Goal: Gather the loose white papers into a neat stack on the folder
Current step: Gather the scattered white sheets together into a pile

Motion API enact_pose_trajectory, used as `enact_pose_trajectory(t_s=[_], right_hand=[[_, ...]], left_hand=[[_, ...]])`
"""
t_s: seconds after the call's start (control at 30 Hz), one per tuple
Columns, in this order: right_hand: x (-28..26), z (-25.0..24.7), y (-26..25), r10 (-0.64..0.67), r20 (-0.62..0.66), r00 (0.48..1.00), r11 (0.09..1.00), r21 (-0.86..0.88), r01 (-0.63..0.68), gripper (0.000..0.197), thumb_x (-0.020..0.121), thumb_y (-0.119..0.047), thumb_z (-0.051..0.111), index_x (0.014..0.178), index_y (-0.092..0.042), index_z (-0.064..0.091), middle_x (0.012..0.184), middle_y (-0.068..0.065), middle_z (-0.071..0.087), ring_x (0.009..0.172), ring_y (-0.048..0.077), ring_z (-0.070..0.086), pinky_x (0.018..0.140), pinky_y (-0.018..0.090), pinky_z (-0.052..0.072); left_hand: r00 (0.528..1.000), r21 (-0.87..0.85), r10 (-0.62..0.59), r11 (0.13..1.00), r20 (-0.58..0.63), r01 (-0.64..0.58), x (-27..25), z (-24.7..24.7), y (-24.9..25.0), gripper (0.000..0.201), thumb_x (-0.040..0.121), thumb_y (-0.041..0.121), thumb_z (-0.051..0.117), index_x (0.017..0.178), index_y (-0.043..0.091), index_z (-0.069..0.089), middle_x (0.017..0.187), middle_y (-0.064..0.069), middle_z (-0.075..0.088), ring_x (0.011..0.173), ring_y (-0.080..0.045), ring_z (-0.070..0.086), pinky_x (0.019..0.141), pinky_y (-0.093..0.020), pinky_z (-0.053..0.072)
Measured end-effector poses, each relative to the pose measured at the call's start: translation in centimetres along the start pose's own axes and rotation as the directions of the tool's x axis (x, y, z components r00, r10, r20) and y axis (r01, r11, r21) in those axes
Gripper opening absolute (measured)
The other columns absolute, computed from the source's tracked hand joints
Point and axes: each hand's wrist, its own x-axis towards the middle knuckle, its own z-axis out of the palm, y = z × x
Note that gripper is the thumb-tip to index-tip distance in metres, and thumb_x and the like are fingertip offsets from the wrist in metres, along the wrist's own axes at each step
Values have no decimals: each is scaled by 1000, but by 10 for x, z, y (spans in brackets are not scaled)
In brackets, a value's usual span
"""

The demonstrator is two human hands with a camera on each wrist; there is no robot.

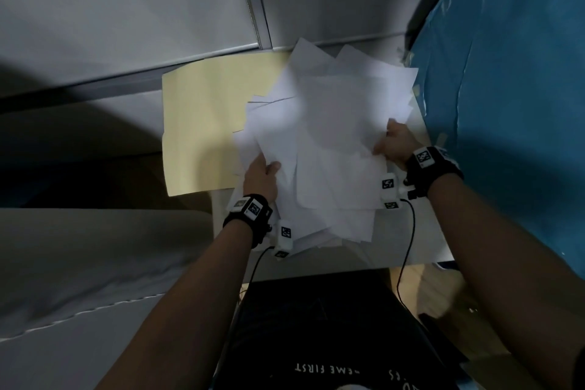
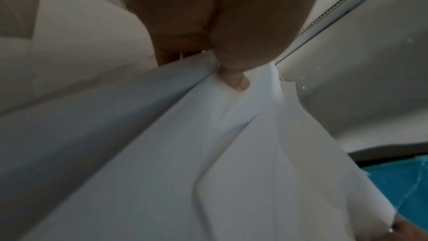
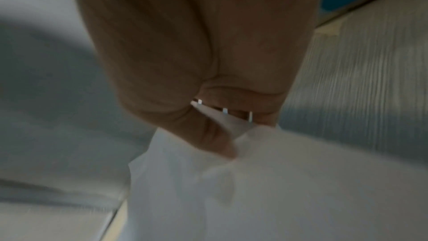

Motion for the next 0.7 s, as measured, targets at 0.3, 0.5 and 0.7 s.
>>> enact_pose_trajectory(t_s=[0.3,0.5,0.7], right_hand=[[-2,23,-2,27,92,995,997,-73,-21,35,83,-10,84,114,-6,68,113,11,72,98,29,70,88,41,59],[-8,46,-8,-24,79,997,998,-54,28,44,85,-19,85,122,-1,69,122,16,72,99,27,71,87,38,59],[-19,24,-10,-79,-66,995,974,207,91,82,57,-38,103,126,-18,61,121,4,72,105,21,72,88,38,63]], left_hand=[[977,-476,-174,874,-123,95,-9,5,12,91,73,41,94,138,24,33,132,-7,64,115,-23,68,99,-37,57],[996,-439,-77,894,49,90,-6,10,11,52,76,17,94,122,15,69,121,-4,75,110,-27,72,96,-53,60],[985,-575,-120,800,124,170,-6,1,7,37,86,3,83,120,-1,70,116,-15,78,108,-36,75,96,-57,60]])
